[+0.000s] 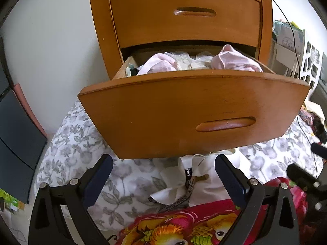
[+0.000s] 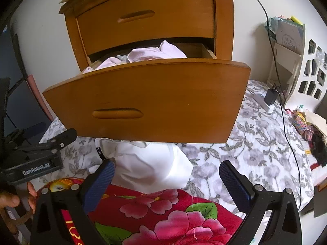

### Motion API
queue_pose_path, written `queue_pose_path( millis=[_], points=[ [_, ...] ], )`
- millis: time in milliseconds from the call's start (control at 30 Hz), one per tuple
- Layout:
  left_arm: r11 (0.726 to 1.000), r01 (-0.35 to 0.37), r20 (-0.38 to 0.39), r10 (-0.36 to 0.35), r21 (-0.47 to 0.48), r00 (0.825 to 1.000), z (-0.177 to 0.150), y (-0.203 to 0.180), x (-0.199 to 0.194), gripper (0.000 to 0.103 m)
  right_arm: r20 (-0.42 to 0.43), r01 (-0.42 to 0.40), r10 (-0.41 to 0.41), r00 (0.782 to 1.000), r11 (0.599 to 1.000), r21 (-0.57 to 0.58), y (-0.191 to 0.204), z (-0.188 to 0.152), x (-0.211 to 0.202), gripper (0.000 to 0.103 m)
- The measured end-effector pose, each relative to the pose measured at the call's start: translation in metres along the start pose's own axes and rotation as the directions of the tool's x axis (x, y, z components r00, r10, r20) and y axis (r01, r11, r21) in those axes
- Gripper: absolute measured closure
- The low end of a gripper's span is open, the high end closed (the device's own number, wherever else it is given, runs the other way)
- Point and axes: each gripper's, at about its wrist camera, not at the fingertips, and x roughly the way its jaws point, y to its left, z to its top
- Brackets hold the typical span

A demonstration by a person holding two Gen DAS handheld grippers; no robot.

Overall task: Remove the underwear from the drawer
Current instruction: 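Reach the right gripper into the drawer and grasp the pink cloth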

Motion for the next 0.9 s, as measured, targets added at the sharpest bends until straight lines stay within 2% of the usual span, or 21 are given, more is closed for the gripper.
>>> queue_pose_path(
  millis=[300,467,600,700,800,900],
  points=[
    [0.998,-0.035,-0.027,0.033,-0.056,0.999,-0.007,0.013,0.011,0.003,0.133,-0.036,0.043,0.990,0.998,-0.057,0.005,0.037,-0.024,0.000],
    [0.997,-0.039,-0.025,0.037,-0.064,0.999,-0.010,0.014,0.013,0.003,0.151,-0.090,0.110,0.982,0.987,-0.135,0.016,0.077,-0.030,0.000],
    [0.998,-0.031,-0.035,0.029,-0.055,0.999,-0.011,0.012,0.016,0.003,0.157,-0.040,0.073,0.985,0.978,-0.205,0.028,0.120,-0.028,0.000],
    [0.998,-0.023,-0.051,0.020,-0.056,0.998,-0.012,0.012,0.019,0.003,0.142,0.003,0.033,0.989,0.970,-0.245,0.035,0.148,-0.019,0.000],
    [0.998,-0.015,-0.063,0.011,-0.062,0.998,-0.012,0.013,0.021,0.003,0.076,0.003,0.017,0.997,0.966,-0.258,0.041,0.170,-0.002,0.002],
    [0.997,-0.011,-0.064,0.006,-0.070,0.998,-0.012,0.014,0.022,0.003,0.014,0.007,-0.003,1.000,0.961,-0.277,0.049,0.176,0.017,0.004]
  ],
)
